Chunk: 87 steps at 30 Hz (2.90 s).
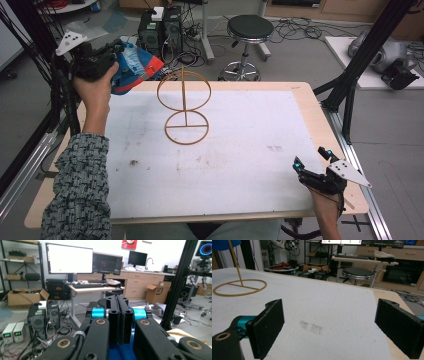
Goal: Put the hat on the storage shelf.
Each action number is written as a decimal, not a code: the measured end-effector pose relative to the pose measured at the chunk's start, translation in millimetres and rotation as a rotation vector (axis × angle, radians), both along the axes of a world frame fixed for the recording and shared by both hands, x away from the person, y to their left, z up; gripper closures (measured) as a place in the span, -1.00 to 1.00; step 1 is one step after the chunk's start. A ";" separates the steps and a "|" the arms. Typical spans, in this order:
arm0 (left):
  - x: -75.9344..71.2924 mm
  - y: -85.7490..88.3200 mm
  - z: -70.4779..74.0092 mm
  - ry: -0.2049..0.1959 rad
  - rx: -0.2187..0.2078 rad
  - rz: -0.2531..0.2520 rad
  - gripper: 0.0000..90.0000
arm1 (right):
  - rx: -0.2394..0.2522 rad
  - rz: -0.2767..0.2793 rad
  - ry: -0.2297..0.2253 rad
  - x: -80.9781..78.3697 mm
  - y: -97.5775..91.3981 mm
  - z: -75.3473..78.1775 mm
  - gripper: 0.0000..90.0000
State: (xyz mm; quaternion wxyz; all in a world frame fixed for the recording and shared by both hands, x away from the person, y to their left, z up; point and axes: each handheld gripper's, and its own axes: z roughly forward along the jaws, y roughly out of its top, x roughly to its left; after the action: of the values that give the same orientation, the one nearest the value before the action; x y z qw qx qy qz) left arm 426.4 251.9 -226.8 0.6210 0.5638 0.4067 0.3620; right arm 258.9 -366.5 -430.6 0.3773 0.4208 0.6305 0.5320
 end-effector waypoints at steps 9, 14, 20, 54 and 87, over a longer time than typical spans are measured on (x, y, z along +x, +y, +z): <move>4.2 -25.0 20.5 -0.031 0.015 -0.027 0.95 | -0.008 0.003 -0.007 -0.1 0.3 0.2 -0.82; 7.4 -36.8 24.5 -0.035 0.014 -0.046 0.95 | -0.009 0.004 -0.007 0.0 0.3 0.1 -0.82; 10.7 -51.1 28.8 -0.040 0.019 -0.069 0.95 | -0.007 0.006 -0.005 -0.2 0.4 0.2 -0.82; 3.1 -103.6 33.0 0.017 0.131 -0.245 0.95 | -0.006 0.013 -0.005 -1.0 0.4 -0.2 -0.82; -28.8 -136.1 -2.9 0.047 0.243 -0.372 0.94 | -0.009 0.019 0.010 1.0 2.0 -0.9 -0.82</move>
State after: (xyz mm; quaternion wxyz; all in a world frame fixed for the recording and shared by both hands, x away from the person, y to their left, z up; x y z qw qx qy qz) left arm 397.7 115.7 -229.7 0.5949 0.7080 0.2638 0.2741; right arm 260.0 -364.6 -431.5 0.3709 0.4156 0.6389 0.5306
